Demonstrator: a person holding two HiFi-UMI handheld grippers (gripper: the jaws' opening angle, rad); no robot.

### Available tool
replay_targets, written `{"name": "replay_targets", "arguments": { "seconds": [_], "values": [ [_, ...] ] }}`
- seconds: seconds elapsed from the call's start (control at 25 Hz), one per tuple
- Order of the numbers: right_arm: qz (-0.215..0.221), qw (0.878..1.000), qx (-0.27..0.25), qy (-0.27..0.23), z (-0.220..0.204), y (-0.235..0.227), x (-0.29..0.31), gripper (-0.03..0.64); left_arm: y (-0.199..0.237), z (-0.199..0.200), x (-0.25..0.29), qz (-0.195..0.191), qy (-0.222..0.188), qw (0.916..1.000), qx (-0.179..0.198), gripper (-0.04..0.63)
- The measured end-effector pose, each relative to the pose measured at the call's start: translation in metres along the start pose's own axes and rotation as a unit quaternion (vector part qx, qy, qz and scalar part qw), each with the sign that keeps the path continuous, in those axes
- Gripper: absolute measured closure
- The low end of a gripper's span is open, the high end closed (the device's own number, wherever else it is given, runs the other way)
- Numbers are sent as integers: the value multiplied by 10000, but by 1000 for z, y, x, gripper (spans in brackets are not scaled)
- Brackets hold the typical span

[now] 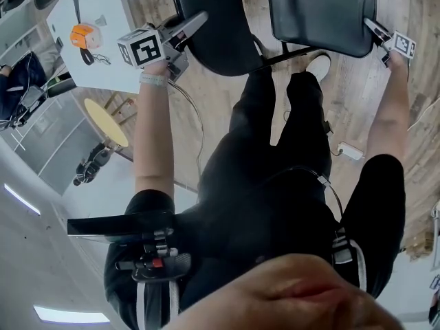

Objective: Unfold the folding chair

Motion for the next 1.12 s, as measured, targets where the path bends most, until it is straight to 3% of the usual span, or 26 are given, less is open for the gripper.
{"name": "replay_targets", "arguments": {
  "seconds": [0.2,0.32,0.48,0.6,0.68,0.8,1.0,1.12],
  "values": [
    [281,9986,396,-209,-3,9,-1,354,-14,2,11,190,71,9997,148,477],
    [-299,9993,194,-79,1,3,-11,353,-12,4,7,217,-272,9994,55,476],
    [-678,9973,-272,-90,7,-2,-17,327,-9,11,-2,1041,-484,9896,867,414],
    [-1313,9878,-825,-171,24,10,-32,327,-11,14,-9,1633,-483,9772,1269,395],
    [-1644,9778,-1266,-293,41,34,-42,327,-11,18,-21,1940,-601,9694,1379,393],
    [-1745,9692,-1679,-459,47,88,-45,327,-19,28,-56,2160,-981,9623,1328,394],
    [-1267,9599,-2326,-924,71,207,-64,327,-70,47,-86,1782,-1652,9579,1526,394],
    [-898,9532,-2638,-1173,66,293,-73,327,-107,39,-103,1398,-1669,9594,1792,395]
  ]
}}
Point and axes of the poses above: the fingertips, and each gripper's own axes: x forward along the fingers, y to its left, z out of its top, the point moved 4 cm from there along -x, backward along the fingers, and after that the axes turned 9 degrees about z, right-handed, at the moved point
